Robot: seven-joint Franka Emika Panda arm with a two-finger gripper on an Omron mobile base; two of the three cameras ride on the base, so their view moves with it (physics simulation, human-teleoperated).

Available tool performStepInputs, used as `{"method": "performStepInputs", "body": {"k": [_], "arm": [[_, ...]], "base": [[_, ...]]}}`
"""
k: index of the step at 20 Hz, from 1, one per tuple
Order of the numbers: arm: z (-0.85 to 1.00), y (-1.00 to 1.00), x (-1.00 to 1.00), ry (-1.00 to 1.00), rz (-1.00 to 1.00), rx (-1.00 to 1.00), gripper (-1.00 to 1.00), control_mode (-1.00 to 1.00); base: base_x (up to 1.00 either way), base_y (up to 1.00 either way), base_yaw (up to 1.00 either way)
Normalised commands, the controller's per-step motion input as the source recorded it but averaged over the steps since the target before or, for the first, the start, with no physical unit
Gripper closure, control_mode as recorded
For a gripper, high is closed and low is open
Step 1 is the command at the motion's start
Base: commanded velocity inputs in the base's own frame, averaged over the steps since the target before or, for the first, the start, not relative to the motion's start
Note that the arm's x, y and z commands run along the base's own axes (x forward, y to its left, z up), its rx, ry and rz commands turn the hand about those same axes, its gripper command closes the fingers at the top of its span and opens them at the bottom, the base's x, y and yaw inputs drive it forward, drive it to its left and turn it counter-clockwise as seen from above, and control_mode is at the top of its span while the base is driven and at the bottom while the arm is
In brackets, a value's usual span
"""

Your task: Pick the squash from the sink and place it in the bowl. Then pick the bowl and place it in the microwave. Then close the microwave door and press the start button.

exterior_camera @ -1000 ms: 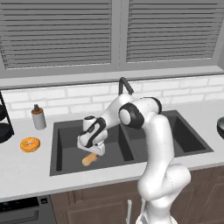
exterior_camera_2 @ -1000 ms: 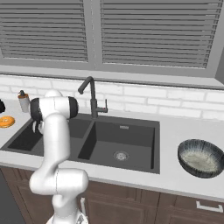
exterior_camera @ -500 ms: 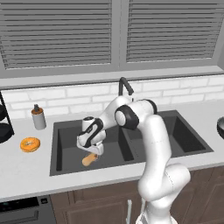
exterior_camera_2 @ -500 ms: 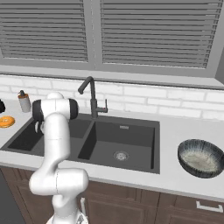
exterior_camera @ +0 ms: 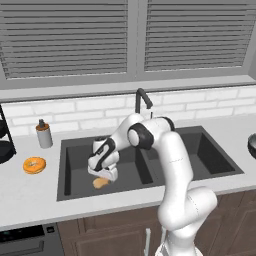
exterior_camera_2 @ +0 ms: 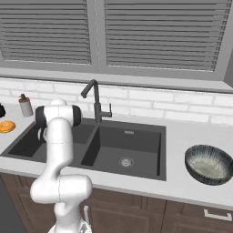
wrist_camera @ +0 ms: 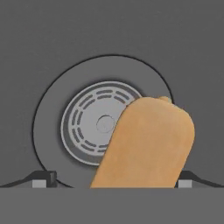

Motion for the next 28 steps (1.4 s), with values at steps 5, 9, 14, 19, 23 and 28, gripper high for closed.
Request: {"method": "performStepInputs", "body": {"k": [5, 9, 14, 19, 23, 28], "arm": [[-0.45, 0.0, 0.0, 0.05, 0.0, 0.0, -1.0, -1.0], [-0.27, 0.01, -0.02, 0.02, 0.0, 0.0, 1.0, -1.0], [0.0, 0.0, -0.25, 0.0, 0.0, 0.0, 1.0, -1.0], [0.53, -0.07, -0.44, -0.01, -0.08, 0.03, 1.0, -1.0], [1.0, -0.24, -0.49, 0.0, -0.14, 0.1, 1.0, -1.0], [1.0, -0.19, -0.41, 0.01, -0.15, 0.1, 1.0, -1.0]], "base": [[0.0, 0.0, 0.0], [0.0, 0.0, 0.0], [0.0, 0.0, 0.0], [0.0, 0.0, 0.0], [0.0, 0.0, 0.0], [0.0, 0.0, 0.0]]}}
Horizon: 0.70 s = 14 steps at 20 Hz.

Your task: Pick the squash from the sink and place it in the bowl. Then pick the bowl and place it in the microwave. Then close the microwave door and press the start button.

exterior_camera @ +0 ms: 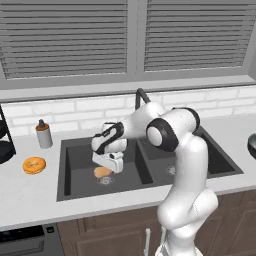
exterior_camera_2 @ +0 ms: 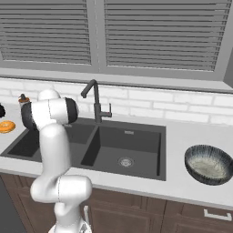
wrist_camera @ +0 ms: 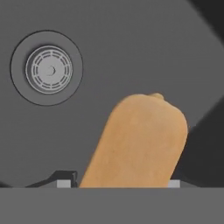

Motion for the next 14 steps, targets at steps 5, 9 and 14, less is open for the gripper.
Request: {"method": "performStepInputs", "body": {"k": [5, 9, 14], "arm": [[1.0, -0.17, -0.47, 0.09, -0.12, 0.05, 1.0, -1.0], [1.0, -0.02, -0.34, -0.03, -0.06, 0.0, 1.0, -1.0], [1.0, -0.06, -0.34, -0.1, -0.04, -0.06, 1.0, -1.0]], "base": [[0.0, 0.0, 0.0], [0.0, 0.0, 0.0], [0.0, 0.0, 0.0]]}}
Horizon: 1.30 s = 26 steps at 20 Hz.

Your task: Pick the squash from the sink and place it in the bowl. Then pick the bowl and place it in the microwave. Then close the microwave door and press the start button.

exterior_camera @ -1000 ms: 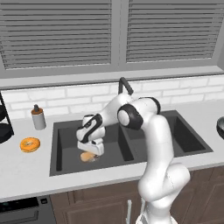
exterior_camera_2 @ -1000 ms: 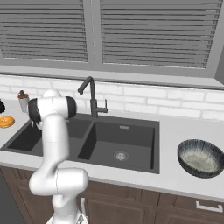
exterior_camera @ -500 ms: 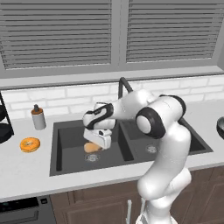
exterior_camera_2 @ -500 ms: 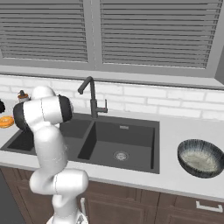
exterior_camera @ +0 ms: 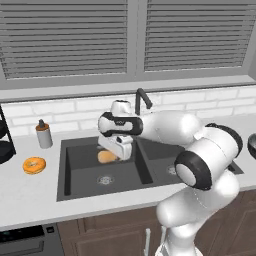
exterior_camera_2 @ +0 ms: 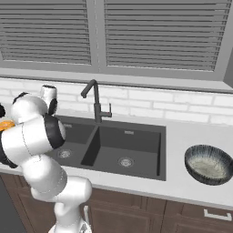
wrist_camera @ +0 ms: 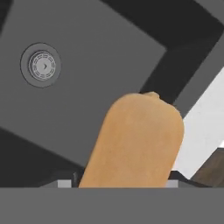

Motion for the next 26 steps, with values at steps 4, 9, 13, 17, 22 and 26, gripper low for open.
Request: {"method": "performStepInputs", "body": {"k": [4, 9, 13, 17, 22, 26], "arm": [[0.81, -0.61, -0.78, -0.01, -0.08, -0.15, 1.0, -1.0], [0.63, -0.78, -0.9, 0.0, -0.08, -0.18, 1.0, -1.0], [0.33, -1.0, -0.97, -0.09, -0.09, -0.13, 1.0, -1.0], [0.14, -1.0, -0.8, -0.24, -0.09, -0.01, 1.0, -1.0], [0.26, -1.0, -0.5, -0.2, -0.13, -0.02, 1.0, -1.0], [0.72, -1.0, -0.18, -0.15, -0.16, -0.01, 1.0, -1.0]], "base": [[0.0, 0.0, 0.0], [0.0, 0.0, 0.0], [0.0, 0.0, 0.0], [0.0, 0.0, 0.0], [0.0, 0.0, 0.0], [0.0, 0.0, 0.0]]}}
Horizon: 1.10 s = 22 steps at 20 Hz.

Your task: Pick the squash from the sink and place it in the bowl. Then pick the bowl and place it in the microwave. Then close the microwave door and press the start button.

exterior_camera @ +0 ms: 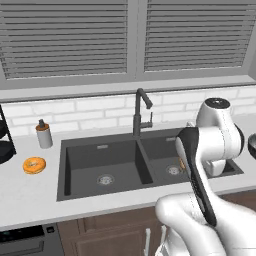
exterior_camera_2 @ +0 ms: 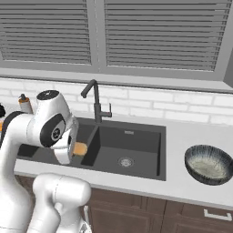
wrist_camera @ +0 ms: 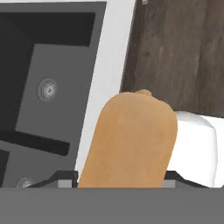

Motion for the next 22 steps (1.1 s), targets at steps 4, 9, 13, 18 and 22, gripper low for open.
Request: {"method": "performStepInputs", "body": {"k": [4, 9, 13, 18, 22], "arm": [[0.67, -1.0, 0.0, -0.02, -0.18, 0.0, 1.0, -1.0], [0.41, -1.0, 0.25, 0.1, -0.16, 0.02, 1.0, -1.0], [0.06, -1.0, 0.35, 0.19, -0.08, 0.14, 1.0, -1.0], [-0.05, -1.0, 0.31, 0.07, -0.04, 0.12, 1.0, -1.0], [-0.08, -1.0, 0.35, 0.06, -0.03, 0.08, 1.0, -1.0]], "base": [[0.0, 0.0, 0.0], [0.0, 0.0, 0.0], [0.0, 0.0, 0.0], [0.0, 0.0, 0.0], [0.0, 0.0, 0.0]]}}
